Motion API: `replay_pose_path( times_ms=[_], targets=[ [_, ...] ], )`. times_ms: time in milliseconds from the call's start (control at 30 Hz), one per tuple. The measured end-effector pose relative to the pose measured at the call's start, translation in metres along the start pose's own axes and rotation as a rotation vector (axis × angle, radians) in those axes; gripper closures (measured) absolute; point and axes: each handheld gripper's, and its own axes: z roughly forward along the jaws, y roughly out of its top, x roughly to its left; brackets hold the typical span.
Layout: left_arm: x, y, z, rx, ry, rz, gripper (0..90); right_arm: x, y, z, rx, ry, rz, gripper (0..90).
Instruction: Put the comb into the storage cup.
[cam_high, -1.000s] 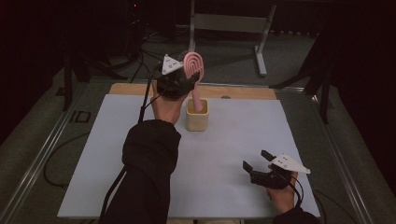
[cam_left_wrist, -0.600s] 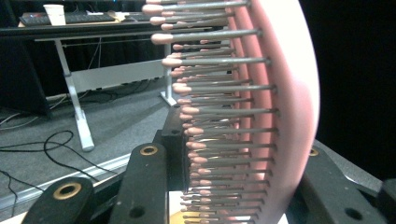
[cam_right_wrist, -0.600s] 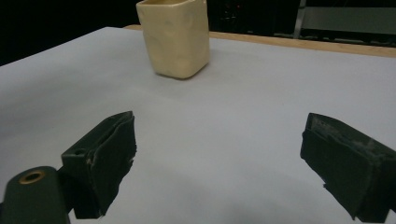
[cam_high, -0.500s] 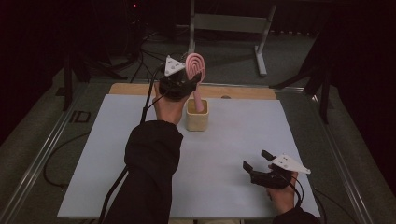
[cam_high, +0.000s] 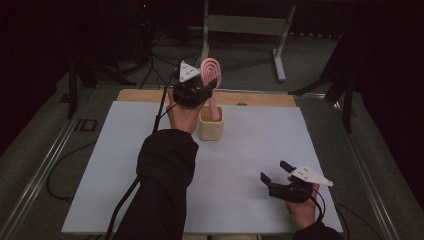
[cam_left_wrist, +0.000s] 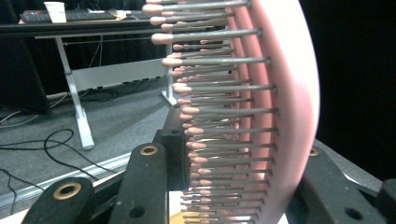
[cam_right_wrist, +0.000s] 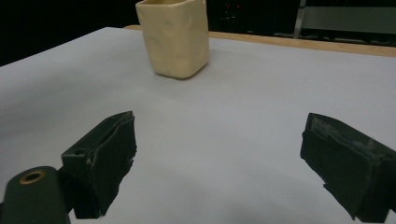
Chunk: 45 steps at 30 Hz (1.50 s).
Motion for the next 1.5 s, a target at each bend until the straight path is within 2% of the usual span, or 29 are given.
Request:
replay_pose_path(
  times_ms=[1000,1500],
  targets=[
    [-0.005,-0.009,0.012,0.008,0.017,-0.002,64.5,-0.001,0.001,-0.002,-0.002,-0.002,0.008,10.1],
    [-0.005,-0.014,0.015,0.001,0.023,-0.017,64.5,-0.001,0.0,-0.002,0.001,-0.001,0.011,10.1]
  ],
)
